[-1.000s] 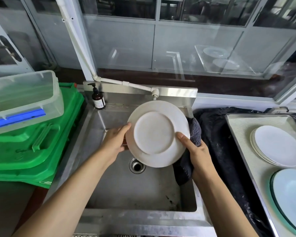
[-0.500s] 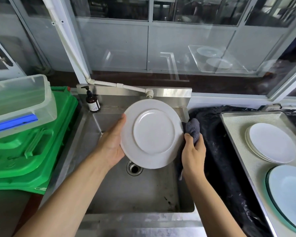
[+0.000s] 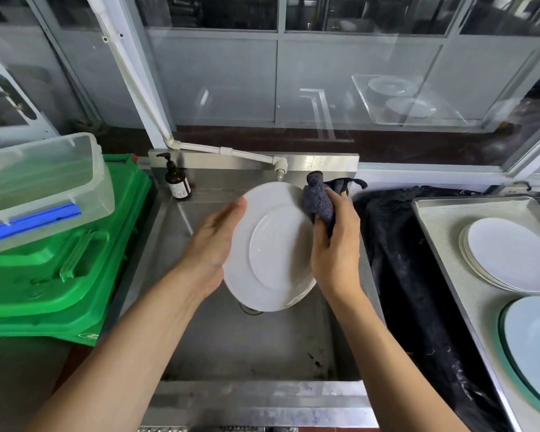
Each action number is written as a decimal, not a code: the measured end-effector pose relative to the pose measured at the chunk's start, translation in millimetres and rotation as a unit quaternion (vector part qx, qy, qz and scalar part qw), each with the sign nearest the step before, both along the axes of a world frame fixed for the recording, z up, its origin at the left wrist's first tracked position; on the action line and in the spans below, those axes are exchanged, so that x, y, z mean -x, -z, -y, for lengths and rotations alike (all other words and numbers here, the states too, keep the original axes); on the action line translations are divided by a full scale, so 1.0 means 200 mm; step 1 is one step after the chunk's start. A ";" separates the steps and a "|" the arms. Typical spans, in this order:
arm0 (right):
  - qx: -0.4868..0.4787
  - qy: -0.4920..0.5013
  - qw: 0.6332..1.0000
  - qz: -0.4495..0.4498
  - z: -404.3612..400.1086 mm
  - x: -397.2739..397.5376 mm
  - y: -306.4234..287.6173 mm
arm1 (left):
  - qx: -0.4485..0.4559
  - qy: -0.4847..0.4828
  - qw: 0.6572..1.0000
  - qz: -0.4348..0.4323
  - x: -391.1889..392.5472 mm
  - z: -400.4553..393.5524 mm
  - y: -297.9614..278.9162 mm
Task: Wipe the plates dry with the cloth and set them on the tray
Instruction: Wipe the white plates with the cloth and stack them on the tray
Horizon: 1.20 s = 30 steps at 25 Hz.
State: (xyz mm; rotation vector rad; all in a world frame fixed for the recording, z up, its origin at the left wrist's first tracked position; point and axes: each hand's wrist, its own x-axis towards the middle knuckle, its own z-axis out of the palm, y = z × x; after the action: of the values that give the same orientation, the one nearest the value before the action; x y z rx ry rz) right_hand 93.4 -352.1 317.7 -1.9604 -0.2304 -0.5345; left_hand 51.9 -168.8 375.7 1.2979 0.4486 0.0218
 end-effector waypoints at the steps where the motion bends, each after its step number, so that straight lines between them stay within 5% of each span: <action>1: 0.009 -0.026 0.999 0.029 -0.03 0.01 0.00 | -0.012 -0.010 1.000 0.003 0.00 0.02 0.01; 5: 0.040 -0.125 0.987 0.088 -0.14 0.06 -0.01 | 0.004 -0.033 0.999 -0.004 -0.01 0.07 0.06; 10: -0.183 -0.038 0.977 -0.107 -0.16 0.04 -0.03 | -0.008 -0.025 1.000 -0.008 -0.03 0.06 0.07; 17: -0.218 -0.111 0.966 -0.086 -0.35 0.31 0.02 | 0.052 -0.070 0.995 -0.043 -0.08 0.10 0.01; 20: -0.162 -0.144 0.976 -0.005 -0.35 0.41 0.07 | 0.136 -0.060 0.988 -0.037 -0.08 0.05 -0.02; 23: -0.101 -0.160 0.980 0.062 -0.31 0.46 0.16 | 0.095 -0.093 0.990 -0.057 -0.09 0.02 -0.04; 30: -0.290 0.059 0.949 -0.108 -0.18 0.35 0.22 | 0.068 -0.062 0.994 -0.064 -0.06 -0.04 -0.06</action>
State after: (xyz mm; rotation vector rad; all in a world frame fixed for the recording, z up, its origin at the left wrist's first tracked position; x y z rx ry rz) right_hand 22.9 -316.1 274.4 -1.4431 0.1728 -0.4010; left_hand 63.5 -161.4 387.2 1.1392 0.6298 0.0118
